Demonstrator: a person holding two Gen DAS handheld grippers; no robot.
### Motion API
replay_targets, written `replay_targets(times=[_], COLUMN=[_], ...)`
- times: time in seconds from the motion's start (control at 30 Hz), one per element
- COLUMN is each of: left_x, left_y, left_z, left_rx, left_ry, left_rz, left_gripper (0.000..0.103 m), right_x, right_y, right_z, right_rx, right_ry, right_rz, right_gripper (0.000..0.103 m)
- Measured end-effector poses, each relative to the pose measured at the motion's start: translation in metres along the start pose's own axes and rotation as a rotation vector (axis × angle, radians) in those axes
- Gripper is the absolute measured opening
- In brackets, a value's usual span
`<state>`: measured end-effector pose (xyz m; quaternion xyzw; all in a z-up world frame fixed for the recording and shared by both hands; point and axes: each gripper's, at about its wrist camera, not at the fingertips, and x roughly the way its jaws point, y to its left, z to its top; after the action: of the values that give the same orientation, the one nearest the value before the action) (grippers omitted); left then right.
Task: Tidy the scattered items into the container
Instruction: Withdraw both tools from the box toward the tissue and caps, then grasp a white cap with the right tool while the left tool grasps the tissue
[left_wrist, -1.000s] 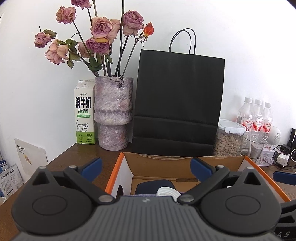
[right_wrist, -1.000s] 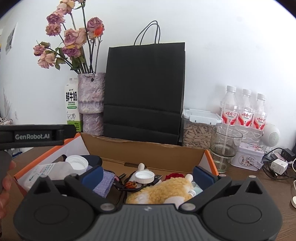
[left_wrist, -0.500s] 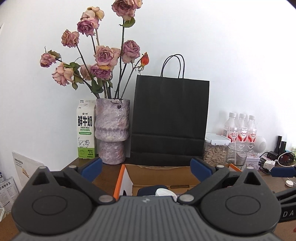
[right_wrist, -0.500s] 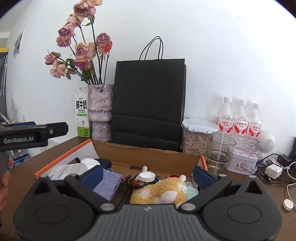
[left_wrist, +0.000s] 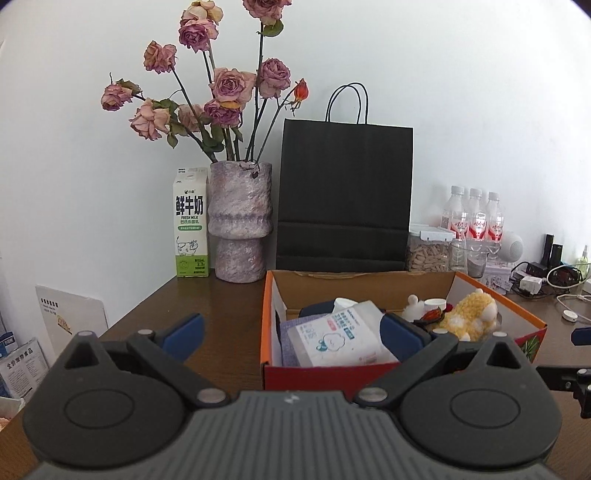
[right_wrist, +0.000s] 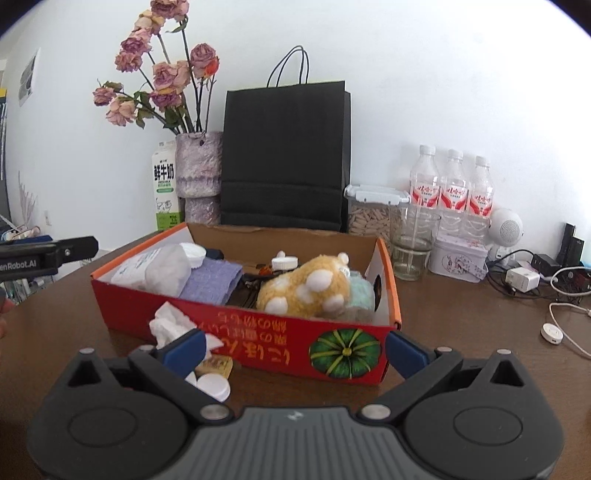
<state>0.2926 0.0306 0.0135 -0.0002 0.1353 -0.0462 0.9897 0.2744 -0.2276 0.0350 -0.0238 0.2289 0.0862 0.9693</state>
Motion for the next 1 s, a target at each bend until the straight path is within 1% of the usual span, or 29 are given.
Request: replay_targets(times=[0.1,0.23,0.33,0.4,0.5,0.53,0.57,0.63,0.7,0.73,0.8,0.83,0.87,0.9,0.97,1.0], left_x=[-0.007,-0.01,-0.005,-0.002,0.002,0.002,0.003,0.006,0.01,0.012,0.013,0.014,0.014,0.014,0.015,0.015], left_y=[-0.003,-0.01,-0.014,-0.015,-0.014,-0.013,-0.011,-0.009,-0.007,-0.006,-0.004,-0.004,-0.004,-0.004,-0.004,-0.005], left_z=[-0.01,-0.026,-0.033,-0.036,-0.04,-0.041,-0.041,-0.042,-0.043,-0.044,-0.045,-0.045,-0.045,-0.045,-0.046,-0.046], left_rx=[0.018,0.051,0.064,0.058,0.051,0.044,0.037,0.025,0.013,0.009,0.002,0.001,-0.001,-0.001,0.002,0.003], left_ry=[0.032,0.09,0.124,0.141,0.165,0.169,0.176,0.19,0.21,0.217,0.225,0.227,0.229,0.231,0.234,0.237], left_rz=[0.014,-0.004,-0.035,-0.055,-0.057,-0.057,-0.056,-0.051,-0.045,-0.042,-0.036,-0.034,-0.035,-0.037,-0.04,-0.043], left_gripper=[0.103,0.103,0.103,0.103,0.103,0.103,0.103,0.103,0.103,0.103,0.103,0.103,0.103,0.103,0.103,0.103], right_x=[0.003,0.013,0.022,0.029,0.04,0.044,0.048,0.054,0.059,0.061,0.063,0.064,0.065,0.066,0.067,0.067], right_y=[0.007,0.017,0.024,0.028,0.028,0.029,0.03,0.033,0.036,0.038,0.039,0.04,0.041,0.042,0.043,0.043], right_z=[-0.015,-0.027,-0.029,-0.029,-0.026,-0.024,-0.023,-0.021,-0.02,-0.019,-0.018,-0.017,-0.017,-0.017,-0.016,-0.016], right_rx=[-0.01,-0.025,-0.033,-0.037,-0.03,-0.028,-0.03,-0.037,-0.051,-0.055,-0.054,-0.056,-0.06,-0.059,-0.056,-0.058], right_ry=[0.06,0.127,0.156,0.173,0.183,0.185,0.187,0.193,0.201,0.203,0.204,0.204,0.206,0.203,0.203,0.202], right_rz=[0.015,0.026,0.033,0.021,-0.008,-0.01,-0.005,0.01,0.026,0.037,0.061,0.067,0.068,0.077,0.102,0.112], right_gripper=[0.103,0.103,0.103,0.103,0.102,0.099,0.094,0.09,0.084,0.078,0.075,0.071,0.063,0.06,0.048,0.045])
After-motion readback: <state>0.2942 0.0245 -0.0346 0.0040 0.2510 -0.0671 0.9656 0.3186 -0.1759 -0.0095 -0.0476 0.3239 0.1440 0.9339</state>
